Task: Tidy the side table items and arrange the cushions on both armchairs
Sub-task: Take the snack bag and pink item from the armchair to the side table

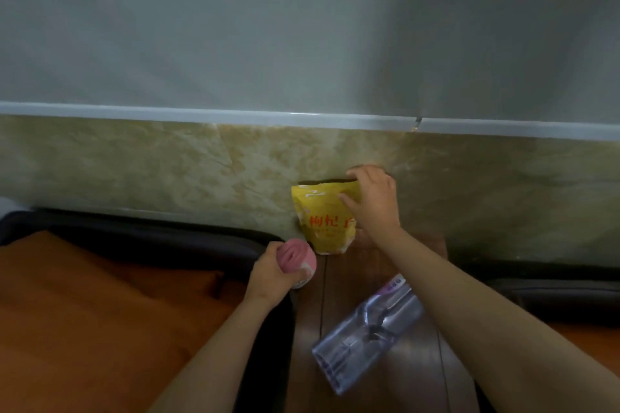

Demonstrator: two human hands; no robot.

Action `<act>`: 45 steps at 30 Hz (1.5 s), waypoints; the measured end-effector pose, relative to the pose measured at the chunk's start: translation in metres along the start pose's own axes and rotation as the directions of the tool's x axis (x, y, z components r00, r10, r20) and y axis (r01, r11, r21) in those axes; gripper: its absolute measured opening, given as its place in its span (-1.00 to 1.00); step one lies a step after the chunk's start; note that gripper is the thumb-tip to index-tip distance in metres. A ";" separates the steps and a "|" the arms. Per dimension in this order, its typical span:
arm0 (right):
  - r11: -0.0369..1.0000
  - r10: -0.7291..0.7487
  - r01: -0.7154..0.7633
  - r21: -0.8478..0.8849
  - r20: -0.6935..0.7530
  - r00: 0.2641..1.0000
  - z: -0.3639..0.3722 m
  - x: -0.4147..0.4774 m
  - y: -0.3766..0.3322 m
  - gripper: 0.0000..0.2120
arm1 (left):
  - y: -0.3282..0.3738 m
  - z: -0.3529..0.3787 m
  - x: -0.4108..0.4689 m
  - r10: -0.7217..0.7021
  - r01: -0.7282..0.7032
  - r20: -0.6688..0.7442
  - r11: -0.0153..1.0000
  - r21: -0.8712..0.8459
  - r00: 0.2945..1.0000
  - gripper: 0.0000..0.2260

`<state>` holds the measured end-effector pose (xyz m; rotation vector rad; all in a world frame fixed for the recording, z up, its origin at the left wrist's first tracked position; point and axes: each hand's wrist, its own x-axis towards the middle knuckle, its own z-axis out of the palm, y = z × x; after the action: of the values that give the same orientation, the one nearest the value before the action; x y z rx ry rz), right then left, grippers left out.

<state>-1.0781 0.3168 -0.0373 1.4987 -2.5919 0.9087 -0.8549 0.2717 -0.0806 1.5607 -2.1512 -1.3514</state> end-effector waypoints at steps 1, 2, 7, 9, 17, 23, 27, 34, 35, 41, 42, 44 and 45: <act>0.999 0.046 -0.045 0.003 -0.046 0.998 -0.002 -0.010 0.004 -0.57 | 0.002 0.002 0.004 0.009 -0.010 0.014 1.000 0.016 1.000 -0.39; 0.995 0.099 -0.098 0.017 -0.071 0.993 -0.002 -0.021 0.009 -0.54 | 0.005 0.004 0.007 0.022 -0.023 0.027 0.999 0.037 0.999 -0.37; 0.940 0.337 -0.341 0.025 0.099 0.936 0.009 -0.053 0.037 -0.35 | 0.014 0.015 0.021 0.021 -0.020 0.049 1.000 -0.004 0.999 -0.45; 0.914 0.383 -0.402 0.059 0.206 0.901 0.017 -0.056 0.044 -0.29 | 0.016 0.018 0.029 0.022 -0.020 0.041 0.999 -0.039 0.999 -0.48; 0.630 0.447 -0.654 0.418 0.493 0.746 0.089 -0.046 0.073 0.03 | 0.015 0.018 0.069 0.023 -0.011 0.201 0.998 -0.057 0.979 -0.44; 0.647 0.420 -0.578 0.497 0.400 0.815 0.100 -0.042 0.063 -0.41 | 0.010 0.032 0.094 0.044 -0.024 0.277 0.997 -0.078 0.960 -0.44; 0.698 0.472 -0.582 0.417 0.343 0.812 0.097 -0.037 0.061 -0.46 | 0.007 0.034 0.101 0.070 -0.048 0.248 0.994 -0.093 0.966 -0.43; 0.740 0.457 -0.542 0.398 0.294 0.839 0.088 -0.036 0.059 -0.53 | 0.008 0.034 0.103 0.080 -0.046 0.246 0.989 -0.139 0.966 -0.57; 0.733 0.428 -0.523 0.435 0.302 0.852 0.086 -0.037 0.060 -0.53 | 0.007 0.034 0.103 0.076 -0.040 0.246 0.988 -0.149 0.966 -0.57; 0.672 0.418 -0.515 0.532 0.301 0.857 0.075 -0.045 0.057 -0.56 | 0.007 0.034 0.093 0.041 -0.001 0.236 0.985 -0.171 0.971 -0.52; 0.677 0.427 -0.520 0.522 0.297 0.854 0.074 -0.046 0.056 -0.54 | 0.008 0.033 0.089 0.039 0.002 0.234 0.985 -0.174 0.971 -0.52; 0.676 0.437 -0.534 0.508 0.306 0.846 0.070 -0.051 0.051 -0.49 | 0.009 0.032 0.082 0.024 0.018 0.223 0.983 -0.184 0.974 -0.52; 0.673 0.436 -0.542 0.504 0.322 0.840 0.067 -0.054 0.049 -0.46 | 0.010 0.032 0.077 0.008 0.033 0.209 0.981 -0.191 0.978 -0.50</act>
<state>-1.0705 0.3450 -0.1319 0.9384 -3.0992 1.8492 -0.9148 0.2267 -0.1192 1.4169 -2.0483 -1.7410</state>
